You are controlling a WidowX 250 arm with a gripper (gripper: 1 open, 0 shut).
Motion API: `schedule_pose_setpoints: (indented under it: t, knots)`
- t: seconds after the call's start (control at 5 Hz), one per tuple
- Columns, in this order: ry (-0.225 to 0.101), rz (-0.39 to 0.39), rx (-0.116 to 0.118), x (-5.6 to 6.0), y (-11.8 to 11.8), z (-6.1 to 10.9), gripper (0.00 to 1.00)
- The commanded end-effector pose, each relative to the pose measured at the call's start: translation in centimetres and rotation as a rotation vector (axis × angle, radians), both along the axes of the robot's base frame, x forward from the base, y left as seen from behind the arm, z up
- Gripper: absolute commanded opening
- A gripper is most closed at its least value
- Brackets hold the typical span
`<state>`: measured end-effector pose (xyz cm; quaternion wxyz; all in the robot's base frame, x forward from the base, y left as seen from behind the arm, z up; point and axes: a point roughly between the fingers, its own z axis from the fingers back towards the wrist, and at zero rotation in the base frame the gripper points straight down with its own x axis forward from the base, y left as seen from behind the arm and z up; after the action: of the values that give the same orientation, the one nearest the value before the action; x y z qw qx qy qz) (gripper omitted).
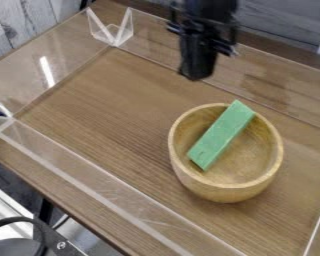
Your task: Put the green block in the brown bowl
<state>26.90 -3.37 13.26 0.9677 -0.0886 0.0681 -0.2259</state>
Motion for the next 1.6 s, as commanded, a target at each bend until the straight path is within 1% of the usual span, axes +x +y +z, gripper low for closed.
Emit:
schedule_pose_setpoints:
  t: [0.0,0.2,0.4,0.6,0.8,1.2,1.4]
  knots:
    - [-0.085,-0.059,-0.021,2.2,-4.1,0.9,0.0]
    - [-0.086,-0.138,-0.05,2.9,-6.5,0.5,0.0]
    - [-0.089,-0.111,-0.067,3.0,-3.9,0.7,0.0]
    - [-0.064,-0.003,-0.048,3.9,-1.3,-0.1,0.0]
    - [-0.057,0.026,-0.044,4.3,-1.4,-1.2,0.0]
    - [-0.051,0.032,-0.08,4.8,-0.5,-3.9,0.0]
    - [-0.078,0.018,-0.094,5.1,-0.3,-3.5,0.0]
